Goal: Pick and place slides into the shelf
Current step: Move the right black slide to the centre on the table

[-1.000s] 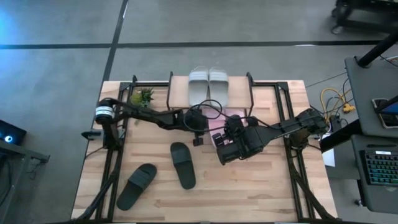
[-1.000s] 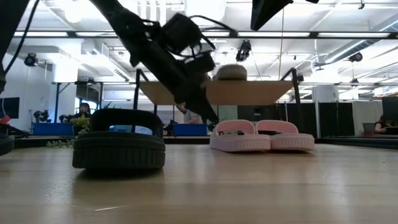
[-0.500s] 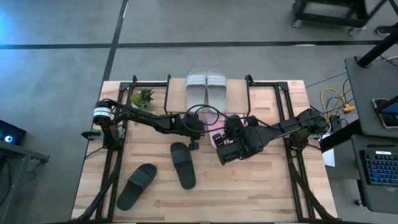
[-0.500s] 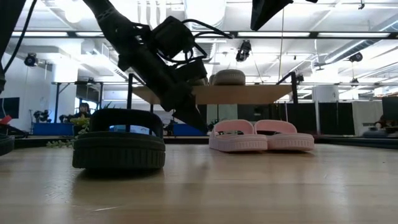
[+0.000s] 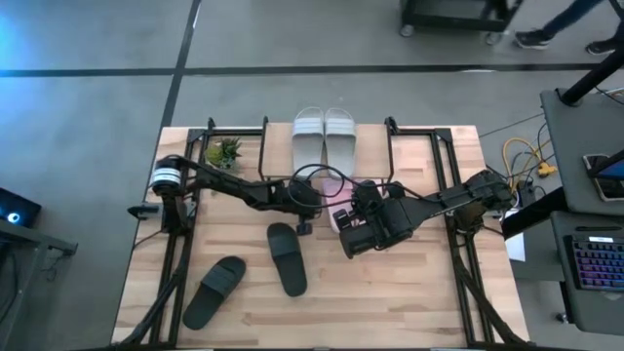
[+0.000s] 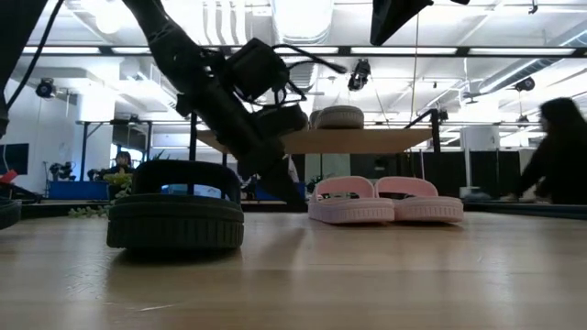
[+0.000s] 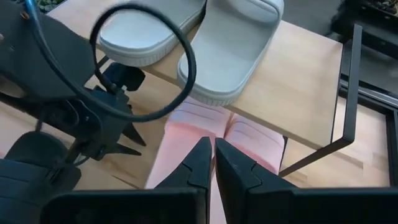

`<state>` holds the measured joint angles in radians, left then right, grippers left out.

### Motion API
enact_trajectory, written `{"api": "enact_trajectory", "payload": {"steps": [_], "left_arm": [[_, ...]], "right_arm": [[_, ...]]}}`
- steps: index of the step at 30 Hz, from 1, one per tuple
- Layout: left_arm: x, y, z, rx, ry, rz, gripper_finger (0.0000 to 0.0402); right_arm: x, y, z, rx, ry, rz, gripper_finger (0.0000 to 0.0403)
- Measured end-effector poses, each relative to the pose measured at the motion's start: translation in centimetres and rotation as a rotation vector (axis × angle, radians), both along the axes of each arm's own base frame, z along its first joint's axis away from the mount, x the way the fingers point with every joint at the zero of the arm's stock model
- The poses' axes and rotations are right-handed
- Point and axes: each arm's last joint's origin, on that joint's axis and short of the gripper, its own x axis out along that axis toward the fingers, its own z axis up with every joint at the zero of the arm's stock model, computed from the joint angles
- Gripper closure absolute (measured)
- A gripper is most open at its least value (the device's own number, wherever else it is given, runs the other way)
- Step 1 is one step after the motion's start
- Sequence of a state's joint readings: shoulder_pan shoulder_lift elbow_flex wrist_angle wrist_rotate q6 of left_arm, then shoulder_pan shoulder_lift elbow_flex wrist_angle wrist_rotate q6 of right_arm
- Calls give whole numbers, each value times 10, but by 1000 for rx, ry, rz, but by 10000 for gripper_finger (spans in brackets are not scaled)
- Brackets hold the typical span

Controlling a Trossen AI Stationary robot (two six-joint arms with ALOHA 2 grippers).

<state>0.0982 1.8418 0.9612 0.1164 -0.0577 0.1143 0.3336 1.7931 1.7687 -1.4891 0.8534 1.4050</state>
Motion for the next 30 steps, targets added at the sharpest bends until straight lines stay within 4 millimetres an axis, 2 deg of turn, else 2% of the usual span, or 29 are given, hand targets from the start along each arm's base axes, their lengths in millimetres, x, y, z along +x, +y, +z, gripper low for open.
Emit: {"api": "enact_trajectory", "payload": {"steps": [5,10,15,22,28,30], "left_arm": [[-2,-3,0,-85,18,-66,350],[0,-10,5,-187,-2,-52,350],[-3,-26,8,-201,4,-81,350],[-5,-57,26,-101,-50,-78,350],[-28,-80,38,78,-15,37,350],[-36,-88,46,87,-35,63,350]], "right_arm": [[0,0,0,0,2,2,390],[0,0,0,-1,6,3,390],[0,0,0,-4,17,12,390],[-1,0,-3,12,34,13,390],[-1,3,-5,23,35,21,390],[-1,5,-5,33,38,27,390]]}}
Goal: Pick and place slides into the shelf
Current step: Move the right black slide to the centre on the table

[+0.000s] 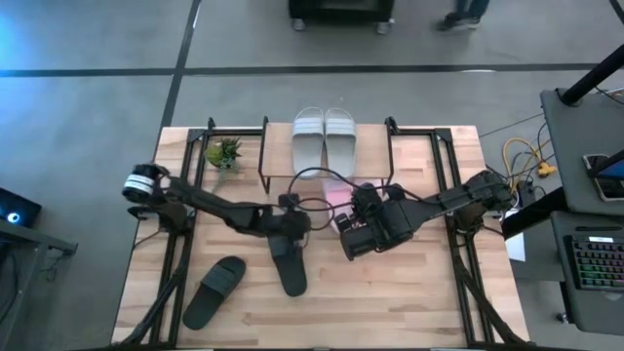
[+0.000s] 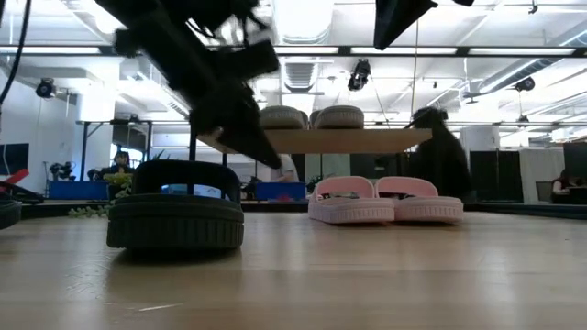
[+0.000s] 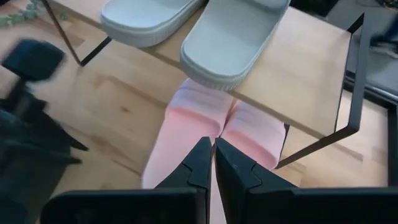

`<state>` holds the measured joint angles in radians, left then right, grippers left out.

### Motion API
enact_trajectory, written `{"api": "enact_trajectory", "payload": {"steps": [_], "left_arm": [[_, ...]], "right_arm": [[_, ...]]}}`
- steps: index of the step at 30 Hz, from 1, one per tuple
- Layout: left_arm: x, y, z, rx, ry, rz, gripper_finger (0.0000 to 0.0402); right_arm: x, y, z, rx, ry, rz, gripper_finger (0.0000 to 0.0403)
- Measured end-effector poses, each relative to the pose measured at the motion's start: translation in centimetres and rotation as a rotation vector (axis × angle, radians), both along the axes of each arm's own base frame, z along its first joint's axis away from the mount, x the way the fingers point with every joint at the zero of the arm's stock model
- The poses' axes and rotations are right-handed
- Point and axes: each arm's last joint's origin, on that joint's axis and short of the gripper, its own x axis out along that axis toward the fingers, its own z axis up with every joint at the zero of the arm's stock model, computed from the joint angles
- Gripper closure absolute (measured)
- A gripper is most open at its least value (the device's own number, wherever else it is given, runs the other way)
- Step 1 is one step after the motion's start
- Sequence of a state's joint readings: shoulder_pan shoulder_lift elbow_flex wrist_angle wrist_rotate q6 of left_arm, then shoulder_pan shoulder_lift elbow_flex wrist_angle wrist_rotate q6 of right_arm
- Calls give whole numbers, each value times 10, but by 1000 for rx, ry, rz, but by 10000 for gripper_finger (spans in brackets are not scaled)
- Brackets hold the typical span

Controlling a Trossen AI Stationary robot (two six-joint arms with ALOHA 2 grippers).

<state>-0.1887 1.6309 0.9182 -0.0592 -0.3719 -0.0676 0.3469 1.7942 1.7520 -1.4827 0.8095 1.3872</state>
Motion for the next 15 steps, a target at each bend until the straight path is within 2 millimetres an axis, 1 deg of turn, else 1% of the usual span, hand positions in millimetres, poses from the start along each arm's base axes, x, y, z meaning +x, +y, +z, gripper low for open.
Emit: {"api": "enact_trajectory", "payload": {"steps": [4,7,11,15], "left_arm": [[-25,-10,7,-101,-46,50,350],[-51,-15,5,-168,-68,98,350],[-86,-23,7,-294,-124,121,350],[-114,-25,12,-427,-195,163,350]], "right_arm": [[1,6,-3,23,-16,-3,390],[7,12,-9,95,-32,13,390],[25,21,-21,184,-29,130,390],[39,29,-31,240,-34,283,390]]}}
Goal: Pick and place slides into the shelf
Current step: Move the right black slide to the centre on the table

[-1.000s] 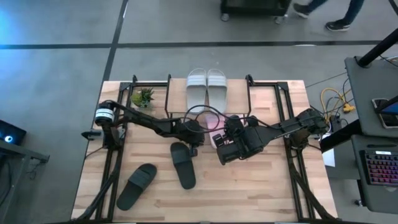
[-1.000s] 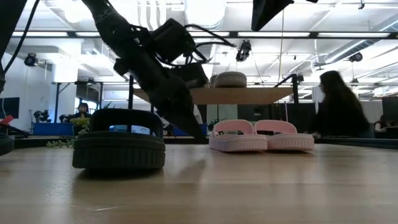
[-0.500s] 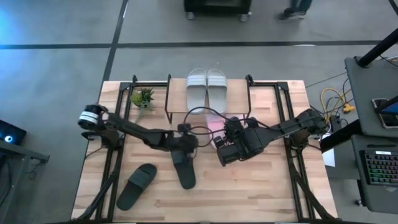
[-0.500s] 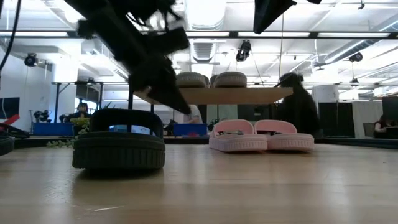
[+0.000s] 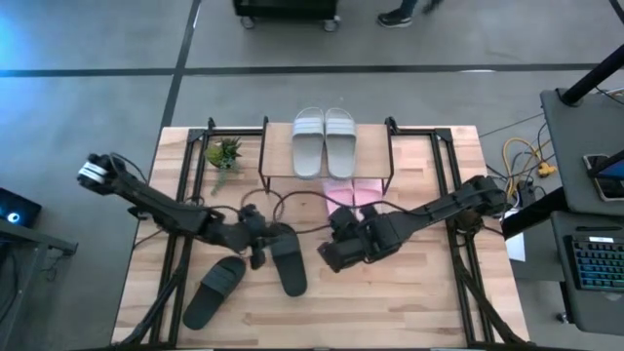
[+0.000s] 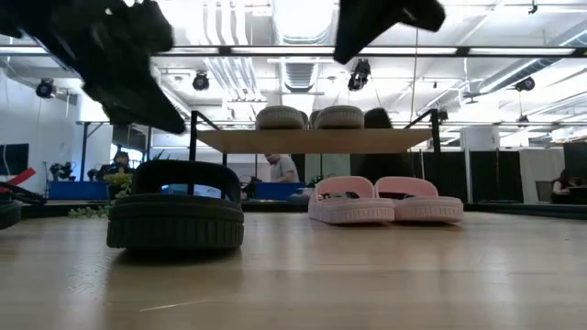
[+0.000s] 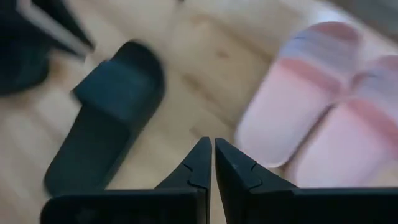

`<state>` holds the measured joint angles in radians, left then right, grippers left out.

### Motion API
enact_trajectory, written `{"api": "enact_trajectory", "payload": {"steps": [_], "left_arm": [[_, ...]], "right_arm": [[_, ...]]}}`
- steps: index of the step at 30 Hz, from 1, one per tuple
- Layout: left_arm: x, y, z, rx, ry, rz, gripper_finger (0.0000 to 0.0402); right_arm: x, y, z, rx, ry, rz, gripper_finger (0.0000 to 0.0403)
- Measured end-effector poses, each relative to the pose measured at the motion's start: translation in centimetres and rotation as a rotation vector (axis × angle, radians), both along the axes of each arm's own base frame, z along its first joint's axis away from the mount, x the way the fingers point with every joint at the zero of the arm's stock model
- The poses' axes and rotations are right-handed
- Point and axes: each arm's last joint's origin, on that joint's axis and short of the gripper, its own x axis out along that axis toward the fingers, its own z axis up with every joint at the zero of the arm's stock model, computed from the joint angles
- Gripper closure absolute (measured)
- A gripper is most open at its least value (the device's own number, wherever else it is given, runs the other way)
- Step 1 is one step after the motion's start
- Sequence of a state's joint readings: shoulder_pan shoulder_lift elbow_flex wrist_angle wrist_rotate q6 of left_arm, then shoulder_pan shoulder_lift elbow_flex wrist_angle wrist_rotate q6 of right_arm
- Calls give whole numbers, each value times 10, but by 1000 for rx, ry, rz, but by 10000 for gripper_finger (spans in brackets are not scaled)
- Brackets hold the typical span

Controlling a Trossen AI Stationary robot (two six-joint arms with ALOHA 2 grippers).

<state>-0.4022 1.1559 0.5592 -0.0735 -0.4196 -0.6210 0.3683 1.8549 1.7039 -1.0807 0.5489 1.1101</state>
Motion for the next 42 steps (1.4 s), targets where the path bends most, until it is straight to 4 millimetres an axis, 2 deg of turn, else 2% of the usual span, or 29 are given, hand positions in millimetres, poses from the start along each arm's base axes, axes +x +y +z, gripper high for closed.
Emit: {"api": "enact_trajectory", "payload": {"steps": [7,12,17,23,29,34,37,42], "left_arm": [[-23,9,6,-175,-89,157,350],[-35,11,1,-307,-31,248,350],[-42,-2,2,-347,-7,162,350],[-51,-18,2,-350,20,65,350],[-56,-25,-1,-389,57,48,350],[-55,-26,-14,-316,136,58,350],[-55,-25,-29,-267,189,79,350],[-49,-29,-58,-267,178,85,350]], "right_arm": [[1,1,-13,42,92,162,390],[2,3,-30,81,108,211,390],[8,5,-41,81,42,255,390],[17,9,-37,92,-42,344,390],[25,-2,-39,114,-70,304,390],[39,-13,-47,160,-136,289,390],[49,-19,-55,191,-166,276,390],[63,-22,-74,258,-178,284,390]]}}
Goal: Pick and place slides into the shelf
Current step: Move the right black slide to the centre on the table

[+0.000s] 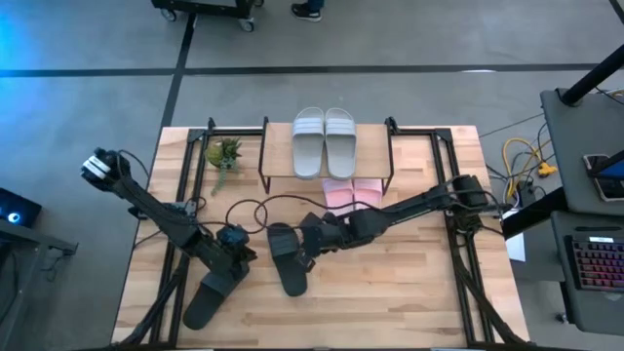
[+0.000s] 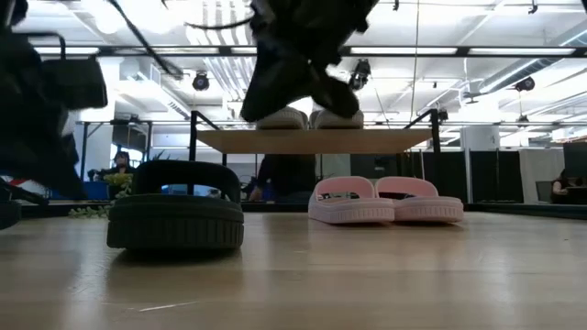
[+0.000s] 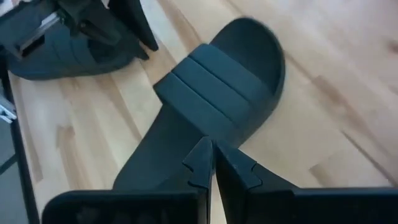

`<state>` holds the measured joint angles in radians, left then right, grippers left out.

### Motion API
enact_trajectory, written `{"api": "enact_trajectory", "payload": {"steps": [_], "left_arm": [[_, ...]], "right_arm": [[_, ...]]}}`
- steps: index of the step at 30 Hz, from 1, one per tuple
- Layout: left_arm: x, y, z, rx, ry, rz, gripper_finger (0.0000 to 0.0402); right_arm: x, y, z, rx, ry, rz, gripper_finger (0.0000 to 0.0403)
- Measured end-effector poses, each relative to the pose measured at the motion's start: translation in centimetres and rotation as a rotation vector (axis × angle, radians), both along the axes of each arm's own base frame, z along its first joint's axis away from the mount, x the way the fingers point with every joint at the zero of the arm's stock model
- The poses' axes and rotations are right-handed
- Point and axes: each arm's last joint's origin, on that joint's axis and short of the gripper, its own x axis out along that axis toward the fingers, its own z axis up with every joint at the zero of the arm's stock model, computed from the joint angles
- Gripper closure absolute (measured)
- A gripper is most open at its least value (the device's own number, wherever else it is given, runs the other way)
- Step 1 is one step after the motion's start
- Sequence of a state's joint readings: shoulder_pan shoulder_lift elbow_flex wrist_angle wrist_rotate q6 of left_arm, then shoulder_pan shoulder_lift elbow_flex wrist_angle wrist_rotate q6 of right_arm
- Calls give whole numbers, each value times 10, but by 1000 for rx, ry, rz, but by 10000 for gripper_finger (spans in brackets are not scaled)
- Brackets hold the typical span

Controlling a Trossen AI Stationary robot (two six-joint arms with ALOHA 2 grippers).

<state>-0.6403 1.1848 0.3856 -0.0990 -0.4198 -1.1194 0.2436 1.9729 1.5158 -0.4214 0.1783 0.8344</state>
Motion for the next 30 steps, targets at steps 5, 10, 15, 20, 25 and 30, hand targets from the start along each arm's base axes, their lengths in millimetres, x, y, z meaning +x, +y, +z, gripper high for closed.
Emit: {"api": "enact_trajectory", "payload": {"steps": [5,10,15,20,25,30], "left_arm": [[10,-3,-20,-17,-36,14,350],[21,-2,-36,-6,-42,51,350],[34,1,-40,3,-94,49,350],[49,7,-42,62,-117,21,350],[63,21,-47,68,-129,83,350],[75,36,-48,116,-178,106,350]], "right_arm": [[6,3,-12,2,14,3,390],[6,5,-9,6,9,-3,390],[4,7,-4,16,-3,-12,390],[2,12,-3,15,-5,0,390],[-1,21,-2,10,-8,16,390],[-3,27,-2,4,-12,12,390]]}}
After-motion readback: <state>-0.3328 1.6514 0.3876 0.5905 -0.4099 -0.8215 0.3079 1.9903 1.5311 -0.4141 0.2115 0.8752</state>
